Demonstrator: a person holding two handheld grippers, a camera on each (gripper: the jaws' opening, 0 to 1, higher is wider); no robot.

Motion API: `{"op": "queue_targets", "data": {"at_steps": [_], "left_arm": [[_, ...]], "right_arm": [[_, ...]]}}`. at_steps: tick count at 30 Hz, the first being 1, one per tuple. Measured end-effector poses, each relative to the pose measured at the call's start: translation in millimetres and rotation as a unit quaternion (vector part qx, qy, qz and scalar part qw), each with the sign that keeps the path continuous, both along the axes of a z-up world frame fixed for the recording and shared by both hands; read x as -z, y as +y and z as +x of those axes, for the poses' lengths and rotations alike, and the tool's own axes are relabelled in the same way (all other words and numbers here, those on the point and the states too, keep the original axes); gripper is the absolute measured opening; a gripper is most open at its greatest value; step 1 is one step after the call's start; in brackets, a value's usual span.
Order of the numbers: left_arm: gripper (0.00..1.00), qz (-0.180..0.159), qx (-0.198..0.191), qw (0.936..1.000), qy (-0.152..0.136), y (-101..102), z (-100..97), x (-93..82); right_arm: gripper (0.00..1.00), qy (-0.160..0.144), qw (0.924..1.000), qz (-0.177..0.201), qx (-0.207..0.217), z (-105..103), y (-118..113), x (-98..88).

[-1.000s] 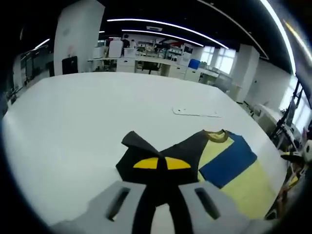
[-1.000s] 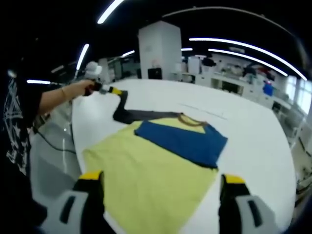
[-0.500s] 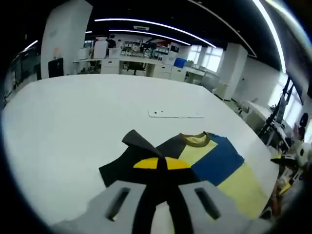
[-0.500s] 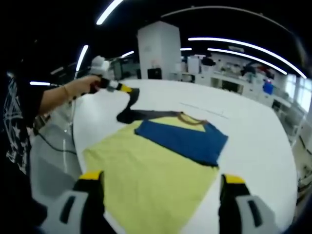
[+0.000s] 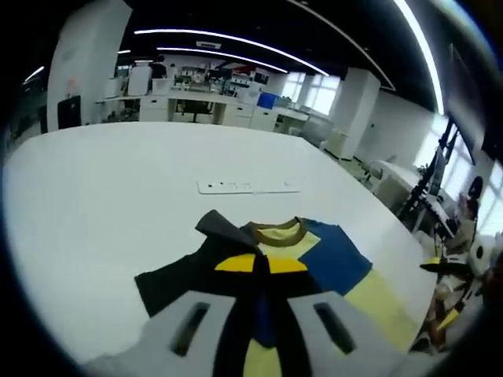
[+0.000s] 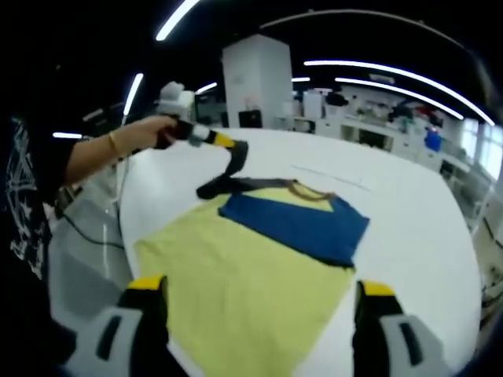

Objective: Fold the garment on the visible template until the final outline fits inside the template.

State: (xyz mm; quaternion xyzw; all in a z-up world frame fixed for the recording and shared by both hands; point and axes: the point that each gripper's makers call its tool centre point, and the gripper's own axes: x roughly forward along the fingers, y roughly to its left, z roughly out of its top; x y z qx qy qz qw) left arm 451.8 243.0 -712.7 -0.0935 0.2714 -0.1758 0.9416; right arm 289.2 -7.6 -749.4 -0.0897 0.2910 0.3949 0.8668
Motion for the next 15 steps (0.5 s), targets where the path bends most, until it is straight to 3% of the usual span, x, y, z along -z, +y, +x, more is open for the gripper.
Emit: {"op": "queue_targets", "data": {"at_steps": [15], "left_arm": [[0.00, 0.000, 0.038, 0.9993, -0.006, -63, 15.7, 2.5]], "right_arm": [[0.99, 0.013, 0.9999, 0.003, 0.005, 0, 0, 6.0]]}}
